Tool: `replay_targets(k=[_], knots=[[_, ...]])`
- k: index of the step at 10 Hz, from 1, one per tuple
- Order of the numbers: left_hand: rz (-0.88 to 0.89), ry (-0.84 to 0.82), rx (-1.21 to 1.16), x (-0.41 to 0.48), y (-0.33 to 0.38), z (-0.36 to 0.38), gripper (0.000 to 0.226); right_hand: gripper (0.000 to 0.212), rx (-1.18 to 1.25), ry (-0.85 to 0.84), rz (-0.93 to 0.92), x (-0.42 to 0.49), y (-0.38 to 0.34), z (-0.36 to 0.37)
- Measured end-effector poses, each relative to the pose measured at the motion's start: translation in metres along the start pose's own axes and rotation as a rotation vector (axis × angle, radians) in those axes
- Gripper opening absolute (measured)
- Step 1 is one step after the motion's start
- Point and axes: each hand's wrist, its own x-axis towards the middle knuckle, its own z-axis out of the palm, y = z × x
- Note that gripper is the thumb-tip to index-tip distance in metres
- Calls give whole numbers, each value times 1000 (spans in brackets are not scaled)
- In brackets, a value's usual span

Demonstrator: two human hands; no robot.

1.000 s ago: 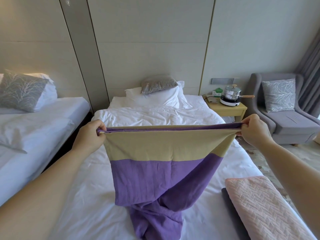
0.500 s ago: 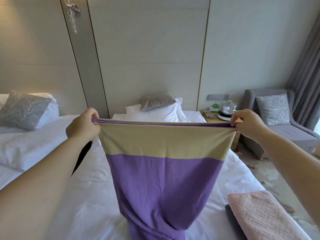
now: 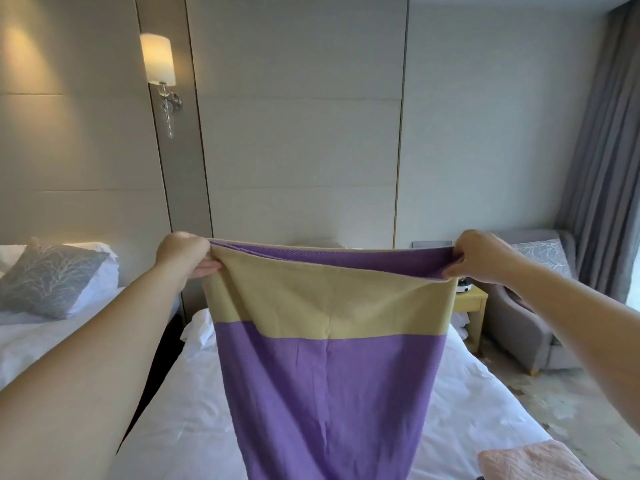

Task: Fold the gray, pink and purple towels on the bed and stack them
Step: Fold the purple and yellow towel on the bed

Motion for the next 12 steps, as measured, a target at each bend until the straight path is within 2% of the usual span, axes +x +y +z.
replay_targets(k=[1, 2, 3, 4, 5, 6, 8, 9, 10, 11, 12], knots=[[-8, 33, -85, 10, 0, -10, 29, 47, -110, 3, -49, 0, -8, -4], [-4, 67, -133, 17, -4, -21, 29, 36, -142, 37, -7, 4, -9, -4], [7, 85, -147, 23, -8, -22, 23, 24, 12, 66, 56, 13, -4, -4], [6, 92, -119, 29, -13, -14, 18, 15, 383, 128, 199, 23, -1, 0], [-40, 10, -28, 36, -29, -1, 26, 11, 777, 93, 359, 33, 1, 19], [-82, -31, 69, 48, -49, 17, 35, 18, 1022, 68, 456, 47, 4, 46], [-76, -26, 63, 87, -76, 69, 30, 13, 950, -93, 389, 90, 28, 91], [-59, -13, 24, 106, -83, 96, 30, 16, 953, -115, 436, 114, 33, 109], [-9, 25, 3, 133, -85, 127, 30, 31, 1227, -134, 577, 139, 30, 127], [60, 53, 13, 161, -82, 157, 26, 32, 1404, -26, 621, 174, 24, 143], [149, 87, 1, 192, -70, 179, 20, 29, 1483, 167, 629, 215, 21, 149]])
